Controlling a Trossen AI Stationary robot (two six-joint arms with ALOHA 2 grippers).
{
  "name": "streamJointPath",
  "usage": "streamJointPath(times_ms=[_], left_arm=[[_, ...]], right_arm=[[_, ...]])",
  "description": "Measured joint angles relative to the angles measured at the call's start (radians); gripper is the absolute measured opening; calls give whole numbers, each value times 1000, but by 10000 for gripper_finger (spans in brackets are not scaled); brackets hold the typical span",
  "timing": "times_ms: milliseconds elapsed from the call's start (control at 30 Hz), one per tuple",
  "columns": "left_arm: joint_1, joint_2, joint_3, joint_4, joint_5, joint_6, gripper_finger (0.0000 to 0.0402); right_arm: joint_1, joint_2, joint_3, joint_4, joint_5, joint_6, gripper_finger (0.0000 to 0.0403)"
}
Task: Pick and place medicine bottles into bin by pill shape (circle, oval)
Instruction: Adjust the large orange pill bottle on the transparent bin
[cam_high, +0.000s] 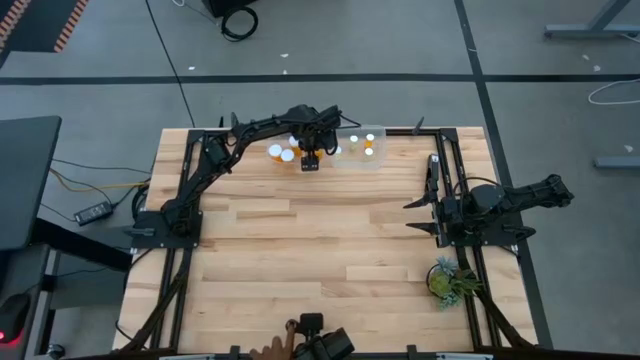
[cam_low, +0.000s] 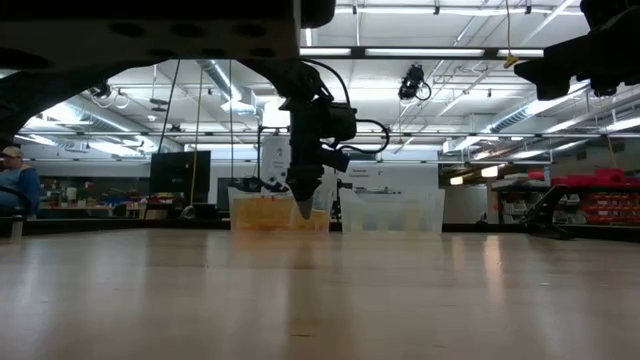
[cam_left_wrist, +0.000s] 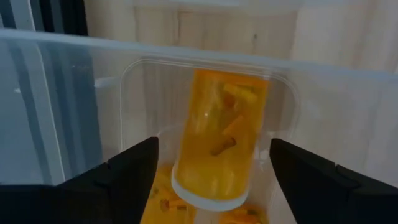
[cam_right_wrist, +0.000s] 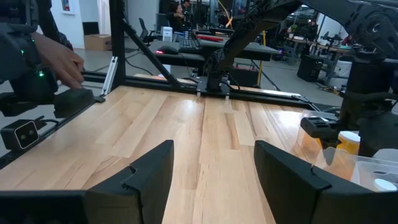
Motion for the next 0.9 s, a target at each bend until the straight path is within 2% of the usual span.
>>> streamJointPath(times_ms=[133,267,600,900], left_arm=[[1,0,0,-5,-2,-23,334],[2,9,0,-3,-6,-12,334],[2,49,0,-27,-32,25,312],[-1,49,0,-41,-34,18,273]], right_arm=[[0,0,0,0,0,0,229],[0,0,0,0,-2,0,229],[0,0,0,3,-3,0,229],[0,0,0,3,-3,0,229]])
